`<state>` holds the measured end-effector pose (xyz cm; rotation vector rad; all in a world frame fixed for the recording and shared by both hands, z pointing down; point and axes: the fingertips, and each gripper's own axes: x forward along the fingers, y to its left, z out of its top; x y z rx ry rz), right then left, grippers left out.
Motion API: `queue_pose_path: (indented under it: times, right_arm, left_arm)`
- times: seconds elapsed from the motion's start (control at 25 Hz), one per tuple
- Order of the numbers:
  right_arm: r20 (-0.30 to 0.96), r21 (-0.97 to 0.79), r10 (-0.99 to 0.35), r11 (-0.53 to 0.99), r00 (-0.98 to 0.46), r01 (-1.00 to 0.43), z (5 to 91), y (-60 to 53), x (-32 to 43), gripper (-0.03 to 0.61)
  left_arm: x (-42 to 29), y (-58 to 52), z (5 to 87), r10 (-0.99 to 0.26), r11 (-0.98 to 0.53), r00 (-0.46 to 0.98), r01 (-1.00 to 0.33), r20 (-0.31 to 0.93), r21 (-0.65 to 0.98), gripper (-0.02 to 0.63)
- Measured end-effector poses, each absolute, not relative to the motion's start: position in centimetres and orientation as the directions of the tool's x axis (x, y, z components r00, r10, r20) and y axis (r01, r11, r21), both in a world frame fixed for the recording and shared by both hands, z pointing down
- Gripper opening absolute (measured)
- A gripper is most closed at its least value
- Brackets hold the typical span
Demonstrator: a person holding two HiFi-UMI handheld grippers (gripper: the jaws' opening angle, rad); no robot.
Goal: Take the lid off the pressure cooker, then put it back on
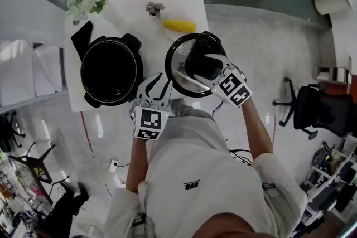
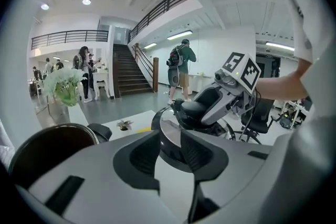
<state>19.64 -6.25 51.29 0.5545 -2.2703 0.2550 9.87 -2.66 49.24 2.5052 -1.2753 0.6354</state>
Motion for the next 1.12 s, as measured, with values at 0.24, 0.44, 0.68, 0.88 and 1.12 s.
queue_pose_path:
  times: [0.24, 0.44, 0.68, 0.88, 1.12]
  right_arm:
    - [0.716, 0.018, -0.325, 0.893, -0.618, -0.450, 47.7, -7.3, 18.9, 0.275]
    - [0.699, 0.035, -0.319, 0.909, -0.640, -0.415, 45.1, -8.0, 17.4, 0.275]
    - [0.687, 0.041, -0.293, 0.929, -0.665, -0.368, 42.7, -8.5, 14.9, 0.275]
    - [0.685, 0.040, -0.263, 0.945, -0.679, -0.325, 41.7, -8.9, 12.1, 0.275]
    - [0.681, 0.037, -0.229, 0.960, -0.695, -0.279, 40.9, -9.5, 8.3, 0.275]
  left_arm:
    - [8.1, -3.2, 46.5, -0.736, -0.558, 0.497, -0.830, 0.461, 0.005, 0.137]
    - [6.5, -3.6, 45.5, -0.756, -0.537, 0.481, -0.844, 0.444, -0.001, 0.137]
    - [4.6, -3.8, 44.2, -0.779, -0.511, 0.460, -0.860, 0.426, -0.007, 0.137]
    - [2.6, -4.1, 43.3, -0.798, -0.488, 0.444, -0.873, 0.408, -0.005, 0.137]
    - [-0.5, -4.4, 42.5, -0.819, -0.457, 0.419, -0.889, 0.392, -0.004, 0.137]
